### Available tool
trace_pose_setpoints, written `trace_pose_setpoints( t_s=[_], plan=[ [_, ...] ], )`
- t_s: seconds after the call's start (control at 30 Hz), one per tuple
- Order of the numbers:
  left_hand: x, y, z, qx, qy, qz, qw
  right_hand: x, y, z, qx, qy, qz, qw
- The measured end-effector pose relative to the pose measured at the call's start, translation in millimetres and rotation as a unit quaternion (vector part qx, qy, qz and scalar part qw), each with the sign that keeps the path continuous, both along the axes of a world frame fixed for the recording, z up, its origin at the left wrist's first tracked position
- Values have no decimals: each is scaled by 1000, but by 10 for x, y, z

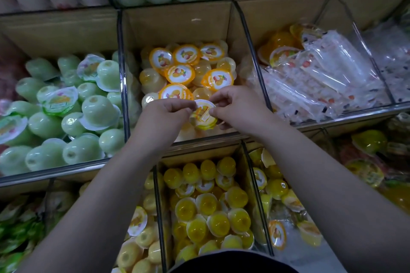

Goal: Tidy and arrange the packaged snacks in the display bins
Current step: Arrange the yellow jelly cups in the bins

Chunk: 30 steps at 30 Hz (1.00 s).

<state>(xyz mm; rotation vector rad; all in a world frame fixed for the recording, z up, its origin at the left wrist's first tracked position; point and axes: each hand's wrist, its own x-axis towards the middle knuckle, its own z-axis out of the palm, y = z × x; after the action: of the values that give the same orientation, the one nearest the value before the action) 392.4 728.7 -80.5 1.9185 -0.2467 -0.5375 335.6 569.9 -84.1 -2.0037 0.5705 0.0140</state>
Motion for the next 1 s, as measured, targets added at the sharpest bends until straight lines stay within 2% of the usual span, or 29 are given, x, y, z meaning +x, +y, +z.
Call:
trace_pose_setpoints(
  t_s=[0.13,0.3,0.5,0.63,0.77,0.87,1.0],
  plan=[
    [-32,1,31,22,-27,17,999,-4,32,16,-42,-2,39,998],
    [-108,-20,71,90,-116,2,989,-4,36,50,-62,24,79,995],
    [-93,-12,97,112,-111,-31,987,31,19,52,-32,68,76,994],
    [-109,6,93,72,-121,-15,990,-20,41,37,-126,13,80,989],
    [-161,42,120,-32,-93,18,995,-86,98,-28,-181,-103,22,978],
    [-204,52,161,-123,-42,40,991,-148,159,-12,-140,-178,-21,974],
    [-321,69,181,-199,8,10,980,-260,257,90,-10,-230,-69,971]
  ],
)
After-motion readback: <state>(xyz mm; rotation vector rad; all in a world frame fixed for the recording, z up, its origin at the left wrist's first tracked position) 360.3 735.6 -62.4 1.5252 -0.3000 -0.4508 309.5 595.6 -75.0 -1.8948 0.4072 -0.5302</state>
